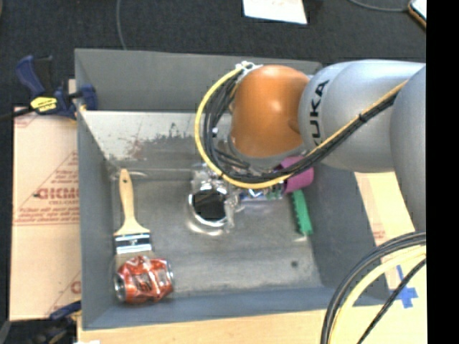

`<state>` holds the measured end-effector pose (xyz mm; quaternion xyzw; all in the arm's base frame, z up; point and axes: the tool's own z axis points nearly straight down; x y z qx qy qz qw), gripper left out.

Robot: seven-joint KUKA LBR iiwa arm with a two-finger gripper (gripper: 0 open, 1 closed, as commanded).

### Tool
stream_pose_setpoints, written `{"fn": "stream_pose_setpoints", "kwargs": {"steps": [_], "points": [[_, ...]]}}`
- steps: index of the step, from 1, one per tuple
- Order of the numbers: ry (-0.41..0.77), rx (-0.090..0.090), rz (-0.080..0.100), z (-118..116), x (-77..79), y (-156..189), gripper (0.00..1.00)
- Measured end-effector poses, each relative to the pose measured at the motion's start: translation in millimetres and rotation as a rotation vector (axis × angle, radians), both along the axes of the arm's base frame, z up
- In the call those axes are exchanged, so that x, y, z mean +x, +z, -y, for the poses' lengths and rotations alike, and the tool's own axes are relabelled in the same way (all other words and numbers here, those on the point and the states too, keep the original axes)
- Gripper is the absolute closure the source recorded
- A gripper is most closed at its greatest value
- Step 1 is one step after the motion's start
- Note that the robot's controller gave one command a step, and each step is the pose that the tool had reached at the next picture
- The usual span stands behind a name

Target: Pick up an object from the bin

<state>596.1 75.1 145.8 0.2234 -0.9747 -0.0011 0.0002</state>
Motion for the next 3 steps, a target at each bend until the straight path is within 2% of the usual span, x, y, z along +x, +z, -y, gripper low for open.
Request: {"fn": "stream_pose_setpoints", "kwargs": {"steps": [1, 2, 3], "points": [[-0.064, 0.008, 0.039, -7.5, 35.7, -2.2, 0.00], [-0.013, 0.002, 0.011, 7.5, 7.7, 1.9, 0.00], [-0.192, 0.012, 0.040, -7.7, 50.0, -33.7, 0.00]]}}
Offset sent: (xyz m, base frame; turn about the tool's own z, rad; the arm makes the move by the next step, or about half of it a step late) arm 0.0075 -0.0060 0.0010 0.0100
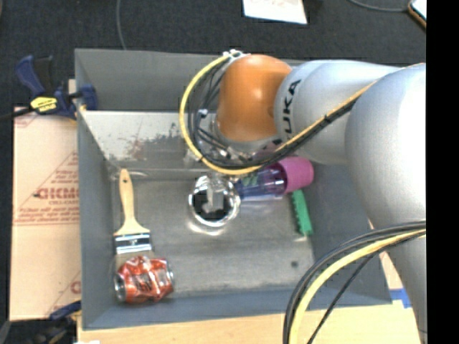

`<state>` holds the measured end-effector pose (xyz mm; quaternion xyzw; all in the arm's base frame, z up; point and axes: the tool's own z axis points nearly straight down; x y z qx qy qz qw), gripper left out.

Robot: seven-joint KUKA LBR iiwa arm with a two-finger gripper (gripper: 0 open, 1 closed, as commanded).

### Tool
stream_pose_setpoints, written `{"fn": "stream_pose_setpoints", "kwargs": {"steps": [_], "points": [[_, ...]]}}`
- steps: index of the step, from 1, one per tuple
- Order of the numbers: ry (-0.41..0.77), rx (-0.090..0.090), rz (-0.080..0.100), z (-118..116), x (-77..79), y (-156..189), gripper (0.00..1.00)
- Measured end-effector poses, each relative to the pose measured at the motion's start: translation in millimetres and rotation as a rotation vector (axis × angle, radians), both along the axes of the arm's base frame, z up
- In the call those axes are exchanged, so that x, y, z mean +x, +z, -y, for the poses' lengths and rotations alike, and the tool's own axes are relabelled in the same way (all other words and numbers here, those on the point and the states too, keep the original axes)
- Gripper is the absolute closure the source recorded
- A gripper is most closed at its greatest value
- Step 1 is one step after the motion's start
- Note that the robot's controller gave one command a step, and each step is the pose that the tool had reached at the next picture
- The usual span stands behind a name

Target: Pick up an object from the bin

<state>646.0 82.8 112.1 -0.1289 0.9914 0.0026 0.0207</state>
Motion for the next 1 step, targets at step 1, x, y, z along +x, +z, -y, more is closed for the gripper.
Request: {"fn": "stream_pose_setpoints", "kwargs": {"steps": [1], "points": [[0.085, -0.008, -0.018, 12.3, -40.7, -5.4, 0.00]]}}
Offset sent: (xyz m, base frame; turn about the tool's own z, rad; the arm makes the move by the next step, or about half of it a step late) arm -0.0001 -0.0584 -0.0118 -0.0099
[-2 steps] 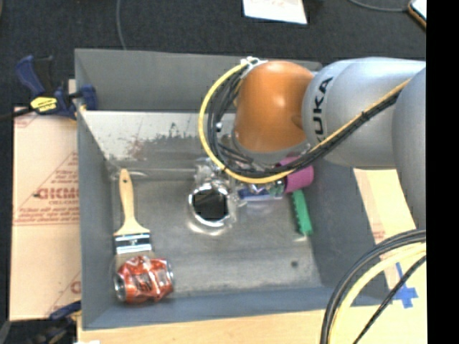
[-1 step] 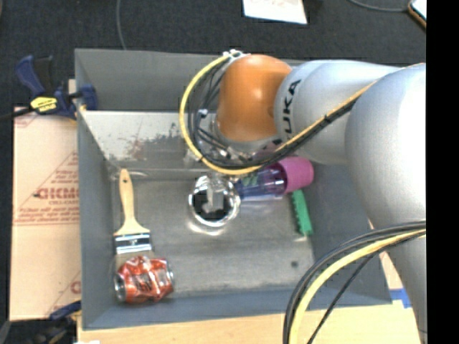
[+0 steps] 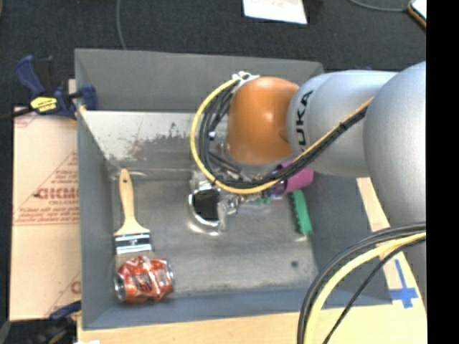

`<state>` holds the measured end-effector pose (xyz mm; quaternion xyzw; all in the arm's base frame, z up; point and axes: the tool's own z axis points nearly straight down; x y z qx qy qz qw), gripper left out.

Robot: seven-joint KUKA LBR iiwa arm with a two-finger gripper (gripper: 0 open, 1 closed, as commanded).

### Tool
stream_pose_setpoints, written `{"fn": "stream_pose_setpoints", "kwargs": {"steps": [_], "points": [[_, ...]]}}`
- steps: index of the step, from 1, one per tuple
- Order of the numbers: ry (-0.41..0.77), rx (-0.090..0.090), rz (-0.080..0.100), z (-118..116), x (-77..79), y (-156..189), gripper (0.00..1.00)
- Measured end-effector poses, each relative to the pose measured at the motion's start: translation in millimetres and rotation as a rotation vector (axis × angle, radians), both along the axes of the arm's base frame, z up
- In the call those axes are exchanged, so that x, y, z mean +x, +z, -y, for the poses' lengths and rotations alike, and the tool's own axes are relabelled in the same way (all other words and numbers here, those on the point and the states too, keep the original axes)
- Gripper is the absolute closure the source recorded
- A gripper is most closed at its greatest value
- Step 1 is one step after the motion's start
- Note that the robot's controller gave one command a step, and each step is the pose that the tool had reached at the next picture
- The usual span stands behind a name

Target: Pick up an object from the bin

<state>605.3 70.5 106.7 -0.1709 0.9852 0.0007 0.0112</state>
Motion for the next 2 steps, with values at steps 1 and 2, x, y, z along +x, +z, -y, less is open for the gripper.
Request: {"fn": "stream_pose_setpoints", "kwargs": {"steps": [1, 2], "points": [[-0.081, 0.005, 0.019, 49.5, 42.2, -4.7, 0.00], [-0.023, 0.004, 0.008, 23.3, 23.7, 88.0, 0.00]]}}
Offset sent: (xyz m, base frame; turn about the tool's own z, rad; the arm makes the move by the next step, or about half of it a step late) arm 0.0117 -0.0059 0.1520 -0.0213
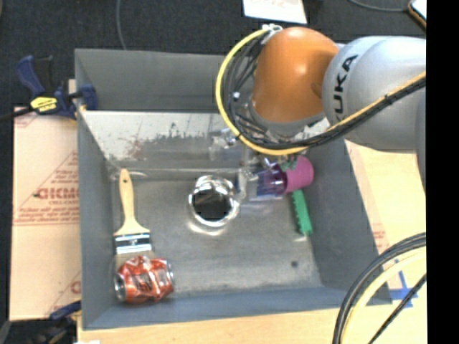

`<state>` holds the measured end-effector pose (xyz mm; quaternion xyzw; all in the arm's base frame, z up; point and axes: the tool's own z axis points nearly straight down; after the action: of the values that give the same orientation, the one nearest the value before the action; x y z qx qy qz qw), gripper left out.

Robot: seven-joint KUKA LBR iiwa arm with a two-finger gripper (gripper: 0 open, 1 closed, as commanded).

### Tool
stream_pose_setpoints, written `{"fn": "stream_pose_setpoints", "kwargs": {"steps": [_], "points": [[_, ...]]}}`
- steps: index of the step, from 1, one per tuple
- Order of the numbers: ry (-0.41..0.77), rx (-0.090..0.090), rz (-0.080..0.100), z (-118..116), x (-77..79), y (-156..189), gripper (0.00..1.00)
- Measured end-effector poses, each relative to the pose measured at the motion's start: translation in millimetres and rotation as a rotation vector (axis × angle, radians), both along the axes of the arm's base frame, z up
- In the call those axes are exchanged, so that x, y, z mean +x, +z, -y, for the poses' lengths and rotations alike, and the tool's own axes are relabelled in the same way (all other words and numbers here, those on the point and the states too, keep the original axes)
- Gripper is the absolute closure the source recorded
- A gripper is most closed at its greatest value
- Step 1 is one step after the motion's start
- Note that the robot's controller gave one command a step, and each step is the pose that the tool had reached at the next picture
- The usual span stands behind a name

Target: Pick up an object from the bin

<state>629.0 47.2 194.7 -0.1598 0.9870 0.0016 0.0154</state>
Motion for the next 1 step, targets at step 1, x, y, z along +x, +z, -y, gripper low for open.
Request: {"fn": "stream_pose_setpoints", "kwargs": {"steps": [1], "points": [[-0.027, 0.002, 0.005, 15.2, 5.0, 12.1, 0.00]]}}
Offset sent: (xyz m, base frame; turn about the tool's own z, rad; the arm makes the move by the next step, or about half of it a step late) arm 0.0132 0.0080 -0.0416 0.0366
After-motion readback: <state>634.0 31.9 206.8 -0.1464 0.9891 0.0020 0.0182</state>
